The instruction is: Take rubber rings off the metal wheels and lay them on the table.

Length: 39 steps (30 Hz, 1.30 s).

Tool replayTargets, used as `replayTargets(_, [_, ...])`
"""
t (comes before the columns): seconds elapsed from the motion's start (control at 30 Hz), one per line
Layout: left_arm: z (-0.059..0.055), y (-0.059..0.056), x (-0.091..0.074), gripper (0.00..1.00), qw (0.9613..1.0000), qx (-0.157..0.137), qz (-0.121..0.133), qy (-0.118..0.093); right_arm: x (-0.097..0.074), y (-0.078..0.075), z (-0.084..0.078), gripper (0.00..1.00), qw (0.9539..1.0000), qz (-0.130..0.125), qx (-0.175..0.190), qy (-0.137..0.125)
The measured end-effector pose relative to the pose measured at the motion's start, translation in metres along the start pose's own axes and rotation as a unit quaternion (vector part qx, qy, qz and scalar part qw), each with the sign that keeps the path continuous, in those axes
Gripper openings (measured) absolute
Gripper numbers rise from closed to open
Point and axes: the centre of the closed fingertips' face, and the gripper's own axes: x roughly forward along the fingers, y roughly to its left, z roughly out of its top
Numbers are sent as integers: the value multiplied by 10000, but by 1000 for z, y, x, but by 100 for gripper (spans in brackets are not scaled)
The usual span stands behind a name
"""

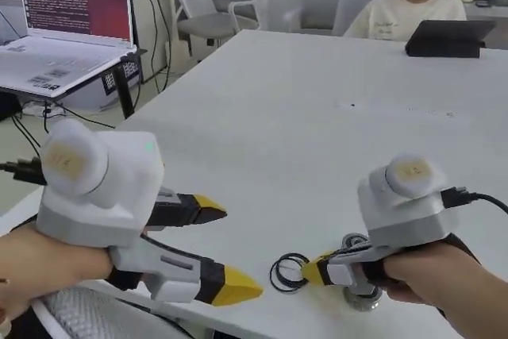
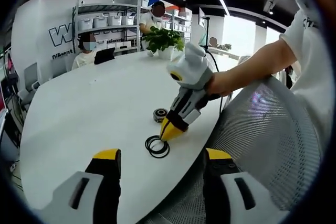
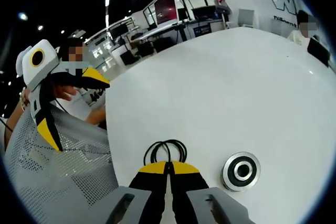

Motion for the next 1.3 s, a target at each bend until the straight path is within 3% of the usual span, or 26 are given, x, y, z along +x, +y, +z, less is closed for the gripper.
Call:
replayTargets(0.33, [-6, -1, -1, 59, 9999, -105, 63, 120, -4, 0, 6, 0, 9994, -193, -285, -102])
replayTargets(0.9, [-10, 0, -3, 58, 9994, -238, 185, 194, -10, -3, 7, 5, 9990, -267, -323, -135])
replayTargets(1.13, [-10, -1, -3, 58, 9993, -292, 181, 163, -21, 8, 12, 10, 9990, -134, -416, -135])
replayTargets(1.3, [-10, 0, -3, 59, 9991, -365, 160, 119, -34, 20, 16, 14, 9965, -77, -826, -76])
